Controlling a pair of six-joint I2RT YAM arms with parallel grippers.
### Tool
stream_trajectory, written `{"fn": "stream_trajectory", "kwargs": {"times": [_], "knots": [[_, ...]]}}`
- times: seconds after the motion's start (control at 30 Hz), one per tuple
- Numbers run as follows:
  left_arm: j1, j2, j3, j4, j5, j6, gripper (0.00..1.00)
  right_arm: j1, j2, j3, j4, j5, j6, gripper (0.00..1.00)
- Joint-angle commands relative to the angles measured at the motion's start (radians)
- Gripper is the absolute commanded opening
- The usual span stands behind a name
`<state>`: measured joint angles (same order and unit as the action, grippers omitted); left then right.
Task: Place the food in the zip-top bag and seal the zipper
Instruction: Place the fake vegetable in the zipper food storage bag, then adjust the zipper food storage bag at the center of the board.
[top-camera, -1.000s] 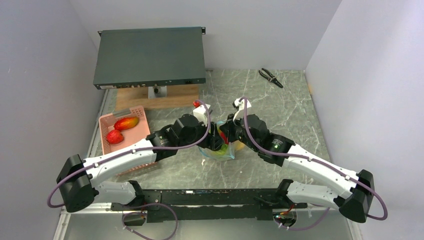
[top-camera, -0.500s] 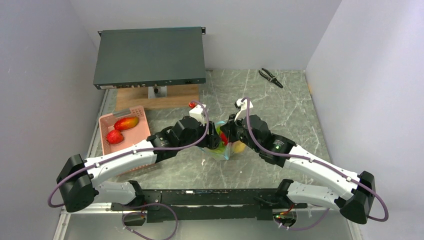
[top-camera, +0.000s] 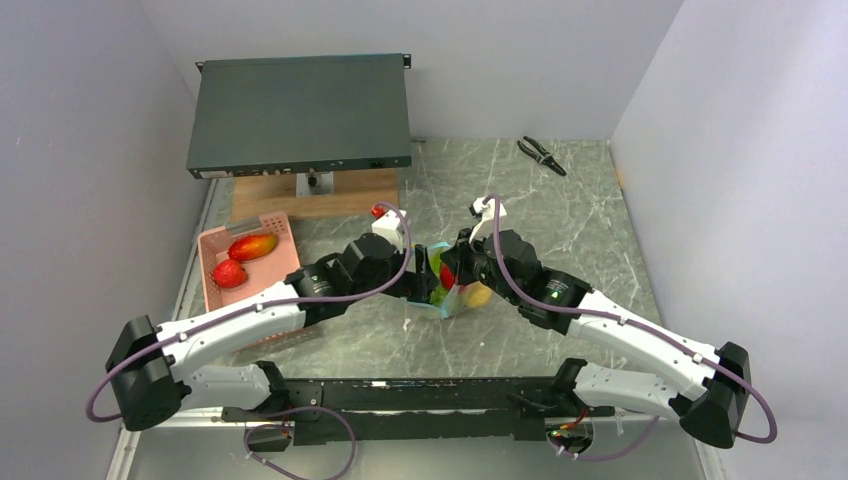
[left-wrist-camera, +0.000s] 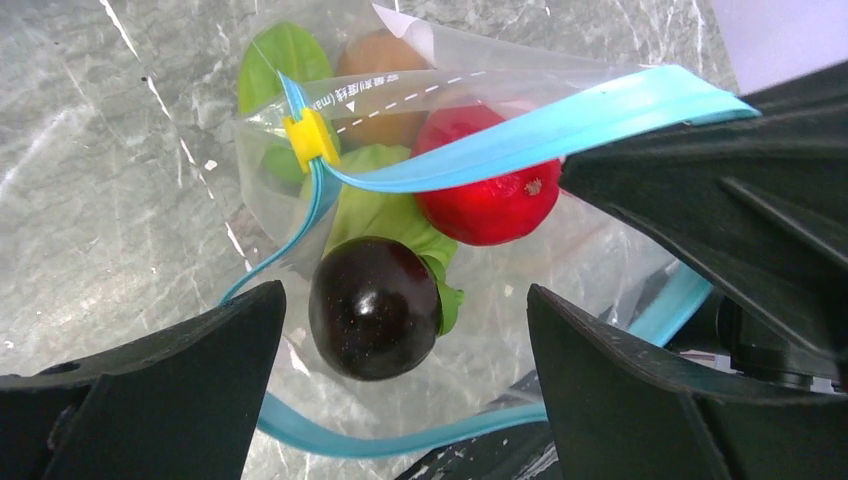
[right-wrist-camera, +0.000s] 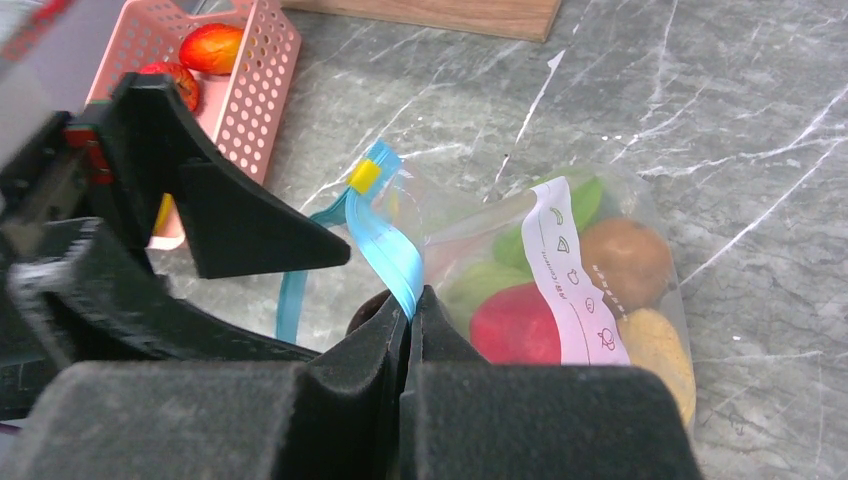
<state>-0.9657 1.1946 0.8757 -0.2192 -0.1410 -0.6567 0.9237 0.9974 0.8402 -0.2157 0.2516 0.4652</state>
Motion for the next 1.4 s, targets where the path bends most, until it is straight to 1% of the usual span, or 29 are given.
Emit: {"fn": "stream_trajectory", "kwargs": {"times": [0.0, 0.17, 0.23, 0.3, 0.33, 0.37, 0.43, 0.5, 0.57, 0.67, 0.9, 1.0, 1.03, 1.17, 1.27, 1.37], "knots": [[-0.002, -0.095, 0.042, -0.031, -0.022, 0.033, 0.93, -0.005, -0.022, 0.011, 0.064, -0.009, 0.008, 0.0], [0.0, -0.191, -0.006, -0.087, -0.048, 0.029, 0.83, -0.007, -0.024, 0.008, 0.068, -0.01, 0.007, 0.0], [0.001, -0.232, -0.03, -0.114, -0.064, 0.015, 0.67, -0.008, -0.022, 0.01, 0.07, -0.016, 0.007, 0.0], [0.0, -0.267, -0.067, -0.119, -0.073, -0.008, 0.57, -0.01, -0.015, 0.018, 0.063, -0.02, 0.005, 0.0], [0.001, -0.281, -0.088, -0.109, -0.069, -0.019, 0.56, -0.01, -0.013, 0.02, 0.062, -0.02, 0.003, 0.0], [0.002, -0.292, -0.11, -0.093, -0.062, -0.03, 0.57, -0.009, -0.015, 0.018, 0.063, -0.019, 0.004, 0.0], [0.006, -0.295, -0.145, -0.06, -0.046, -0.052, 0.64, -0.011, -0.018, 0.012, 0.07, -0.02, 0.009, 0.0], [0.013, -0.279, -0.163, -0.044, -0.03, -0.068, 0.68, -0.01, -0.016, 0.014, 0.07, -0.026, 0.013, 0.0], [0.019, -0.25, -0.169, -0.029, -0.018, -0.074, 0.67, -0.01, -0.009, 0.023, 0.062, -0.034, 0.012, 0.0], [0.025, -0.208, -0.178, 0.004, 0.003, -0.081, 0.58, -0.011, -0.004, 0.032, 0.051, -0.04, 0.01, 0.0], [0.04, -0.185, -0.196, 0.069, 0.048, -0.074, 0.31, -0.011, 0.006, 0.042, 0.027, -0.054, -0.006, 0.0], [0.048, -0.18, -0.17, 0.042, 0.049, -0.058, 0.07, -0.01, 0.014, 0.049, 0.023, -0.076, -0.034, 0.0], [0.049, -0.183, -0.156, 0.024, 0.045, -0.054, 0.0, -0.01, 0.014, 0.052, 0.03, -0.108, -0.058, 0.0], [0.051, -0.247, -0.116, -0.006, 0.037, -0.03, 0.0, 0.025, 0.006, 0.065, 0.062, -0.196, -0.145, 0.0], [0.05, -0.307, -0.092, 0.02, 0.064, -0.019, 0.0, 0.072, 0.019, 0.091, 0.052, -0.194, -0.198, 0.0], [0.05, -0.307, -0.01, -0.016, 0.108, -0.038, 0.0, 0.125, 0.05, 0.129, 0.033, -0.181, -0.236, 0.0]]}}
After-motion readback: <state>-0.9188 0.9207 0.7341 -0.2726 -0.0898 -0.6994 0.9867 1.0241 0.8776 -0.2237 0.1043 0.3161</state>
